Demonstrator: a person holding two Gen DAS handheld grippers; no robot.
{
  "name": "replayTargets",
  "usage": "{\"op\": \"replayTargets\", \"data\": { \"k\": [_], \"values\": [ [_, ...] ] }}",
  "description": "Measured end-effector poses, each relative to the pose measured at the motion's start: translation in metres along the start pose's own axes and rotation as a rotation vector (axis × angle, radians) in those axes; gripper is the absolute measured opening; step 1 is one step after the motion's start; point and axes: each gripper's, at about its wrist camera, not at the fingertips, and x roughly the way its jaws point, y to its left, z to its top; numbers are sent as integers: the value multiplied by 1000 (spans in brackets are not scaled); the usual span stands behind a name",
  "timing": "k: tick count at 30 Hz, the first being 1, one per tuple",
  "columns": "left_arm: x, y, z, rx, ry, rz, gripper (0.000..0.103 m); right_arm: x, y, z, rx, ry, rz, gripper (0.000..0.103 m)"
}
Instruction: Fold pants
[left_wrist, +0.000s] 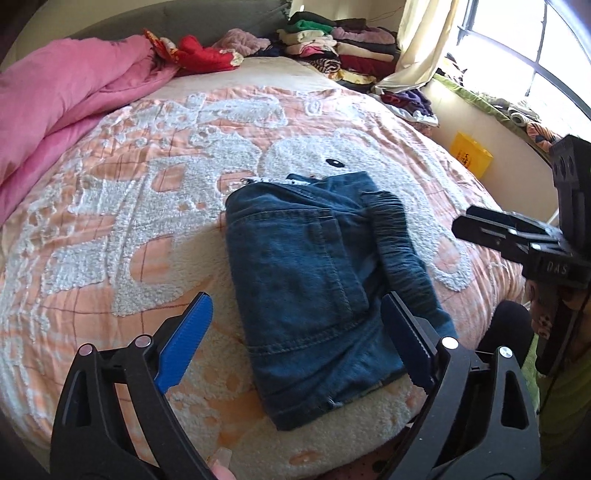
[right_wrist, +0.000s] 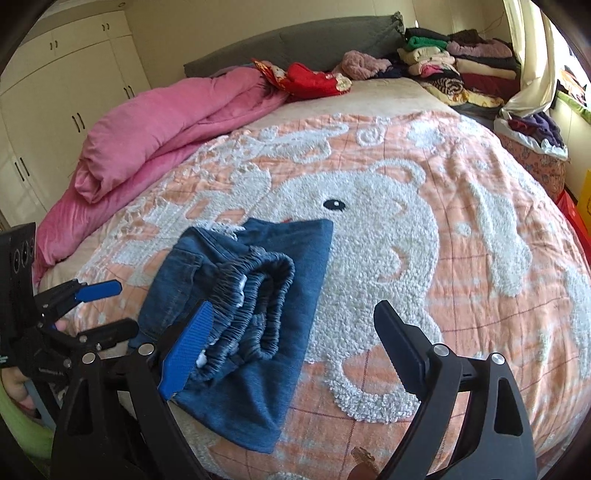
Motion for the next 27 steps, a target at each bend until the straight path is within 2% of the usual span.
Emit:
{"op": "replayTargets", "data": {
  "k": [6, 8, 11, 14, 16, 19, 20, 21, 22, 23, 24, 27],
  "values": [
    [23, 18, 5, -80, 33, -25, 86, 22, -7, -6, 21, 46, 1, 87],
    [34, 24, 7, -111, 48, -42, 86, 30, -10, -7, 31, 65, 10, 78],
    [46, 29, 7, -137, 66, -55, 85, 42, -11, -10, 40, 106, 36, 71],
    [56, 30, 7, -157, 80, -81, 75, 52, -8, -14, 37, 129, 62, 64],
    [61, 27, 7, -148, 80, -80, 70, 59, -7, -15, 38, 145, 74, 63],
    [64, 22, 9, -132, 78, -86, 56, 68, -6, -17, 44, 156, 97, 63],
    [65, 21, 9, -129, 78, -91, 47, 70, -7, -18, 46, 154, 104, 62],
    [66, 20, 10, -128, 78, -92, 44, 72, -7, -18, 47, 149, 113, 56],
    [66, 18, 11, -125, 76, -83, 42, 73, -6, -17, 47, 147, 138, 34],
    [65, 16, 13, -117, 72, -77, 37, 73, -3, -16, 49, 146, 195, 26],
    [62, 14, 15, -109, 61, -68, 32, 70, 1, -15, 32, 134, 192, 24],
    [54, 13, 23, -104, 40, -72, 27, 59, 14, -3, -34, 86, 183, 20]
  ]
}}
